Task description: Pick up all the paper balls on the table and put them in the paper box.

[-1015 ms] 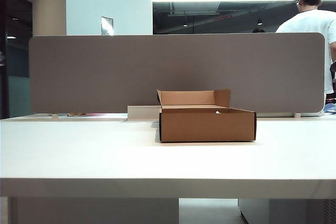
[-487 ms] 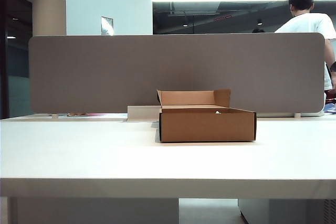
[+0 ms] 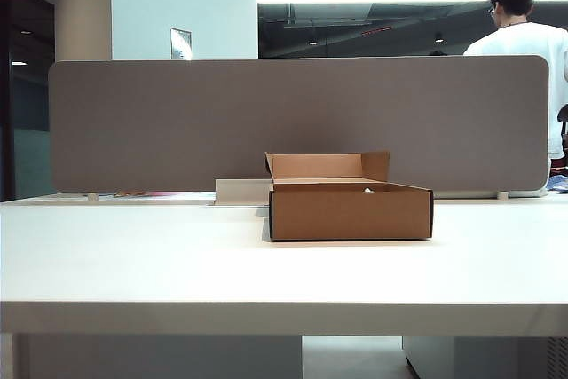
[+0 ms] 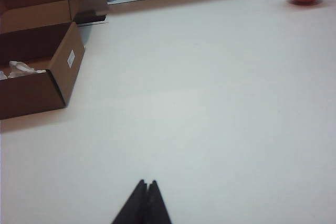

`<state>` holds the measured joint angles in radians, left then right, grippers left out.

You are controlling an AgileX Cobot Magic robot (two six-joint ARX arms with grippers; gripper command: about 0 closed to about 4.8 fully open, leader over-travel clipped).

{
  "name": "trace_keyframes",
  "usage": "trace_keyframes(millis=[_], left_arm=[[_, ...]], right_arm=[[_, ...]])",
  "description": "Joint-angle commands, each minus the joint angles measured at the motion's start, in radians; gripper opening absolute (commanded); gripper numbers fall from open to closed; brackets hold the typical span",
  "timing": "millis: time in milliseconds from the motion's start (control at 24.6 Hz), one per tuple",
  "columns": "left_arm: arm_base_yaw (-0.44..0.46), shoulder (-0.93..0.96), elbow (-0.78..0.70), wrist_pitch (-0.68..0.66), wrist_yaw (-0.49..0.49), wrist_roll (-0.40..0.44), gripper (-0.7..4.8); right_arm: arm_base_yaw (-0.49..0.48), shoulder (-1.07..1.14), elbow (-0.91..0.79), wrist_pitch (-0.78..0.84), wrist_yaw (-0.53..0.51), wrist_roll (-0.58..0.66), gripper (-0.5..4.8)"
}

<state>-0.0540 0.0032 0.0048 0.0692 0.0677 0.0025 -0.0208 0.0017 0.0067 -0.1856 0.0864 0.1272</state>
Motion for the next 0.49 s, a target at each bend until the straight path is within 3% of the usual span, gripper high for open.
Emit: trace_keyframes(millis=[41,487], left_arm=[[0.000,0.001,0.003,-0.024,-0.012,-0.003,-0.06],[-0.001,0.001,0.003,-0.031,-0.057,-0.003,-0.06]], right_arm=[[0.004,-0.002,-0.005,0.010,0.001,0.003,0.00],[0.004,-0.002,-0.005,0.009,0.001,0.003,0.00]])
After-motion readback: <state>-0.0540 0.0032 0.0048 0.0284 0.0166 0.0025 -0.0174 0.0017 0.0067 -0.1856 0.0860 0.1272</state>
